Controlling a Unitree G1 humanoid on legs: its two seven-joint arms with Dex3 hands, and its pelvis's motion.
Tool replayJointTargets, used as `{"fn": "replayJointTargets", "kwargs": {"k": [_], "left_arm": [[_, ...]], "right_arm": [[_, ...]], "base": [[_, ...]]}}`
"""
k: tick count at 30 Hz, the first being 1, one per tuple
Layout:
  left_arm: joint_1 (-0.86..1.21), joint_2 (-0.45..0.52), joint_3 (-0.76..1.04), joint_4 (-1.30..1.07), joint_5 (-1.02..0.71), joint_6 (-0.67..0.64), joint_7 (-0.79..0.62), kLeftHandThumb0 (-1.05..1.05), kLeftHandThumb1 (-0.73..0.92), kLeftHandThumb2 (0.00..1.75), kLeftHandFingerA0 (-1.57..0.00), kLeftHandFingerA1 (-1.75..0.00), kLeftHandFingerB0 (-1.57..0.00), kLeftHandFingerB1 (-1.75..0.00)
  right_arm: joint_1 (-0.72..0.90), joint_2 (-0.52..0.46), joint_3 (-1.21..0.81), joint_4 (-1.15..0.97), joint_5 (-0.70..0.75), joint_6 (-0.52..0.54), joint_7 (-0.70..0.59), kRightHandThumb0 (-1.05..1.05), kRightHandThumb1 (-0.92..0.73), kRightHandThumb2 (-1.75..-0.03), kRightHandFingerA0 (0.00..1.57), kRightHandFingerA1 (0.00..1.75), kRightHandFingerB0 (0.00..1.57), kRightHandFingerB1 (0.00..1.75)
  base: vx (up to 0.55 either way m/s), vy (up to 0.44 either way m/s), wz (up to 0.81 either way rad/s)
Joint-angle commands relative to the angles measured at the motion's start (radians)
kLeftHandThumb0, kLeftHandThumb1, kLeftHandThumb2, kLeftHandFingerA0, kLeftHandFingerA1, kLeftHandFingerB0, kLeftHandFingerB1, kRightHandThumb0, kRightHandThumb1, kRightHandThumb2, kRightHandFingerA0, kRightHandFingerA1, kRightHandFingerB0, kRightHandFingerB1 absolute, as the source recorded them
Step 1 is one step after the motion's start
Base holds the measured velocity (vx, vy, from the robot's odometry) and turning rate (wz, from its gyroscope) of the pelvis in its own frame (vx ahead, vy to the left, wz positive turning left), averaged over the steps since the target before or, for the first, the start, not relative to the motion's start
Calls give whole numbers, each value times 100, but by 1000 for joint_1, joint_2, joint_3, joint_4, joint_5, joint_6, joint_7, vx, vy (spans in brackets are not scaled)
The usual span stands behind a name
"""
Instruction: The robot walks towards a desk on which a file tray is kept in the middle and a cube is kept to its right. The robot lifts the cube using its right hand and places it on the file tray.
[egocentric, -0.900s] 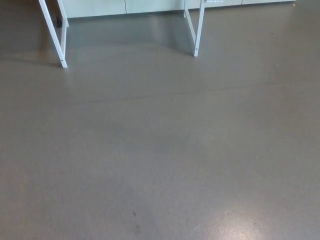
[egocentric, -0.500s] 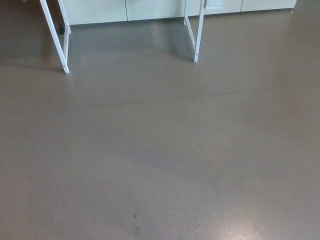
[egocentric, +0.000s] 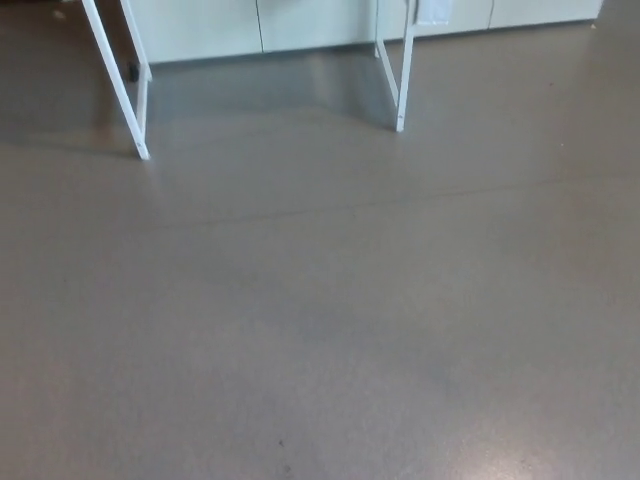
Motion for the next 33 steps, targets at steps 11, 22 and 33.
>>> {"fn": "replayJointTargets", "kwargs": {"k": [11, 22, 33], "left_arm": [[41, 24, -39, 6, -12, -65, -106, -82, 47, 148, -9, -88, 0, -81], [39, 22, -60, 25, -4, -68, -101, -80, 30, 162, -39, -108, -29, -101], [43, 25, -69, 5, -12, -49, -85, -83, 29, 163, -19, -105, -30, -105]], "right_arm": [[22, -24, 20, -6, 2, -27, -1, -79, -58, -91, 30, 51, 2, 23], [20, -30, 17, -6, 21, 28, 25, -72, -54, -88, 13, 46, 3, 39], [24, -26, 18, -18, 30, 50, 20, -71, -64, -59, 28, 42, 13, 35]], "base": [[122, 202, -7], [199, -6, 8], [316, -179, 12]]}}
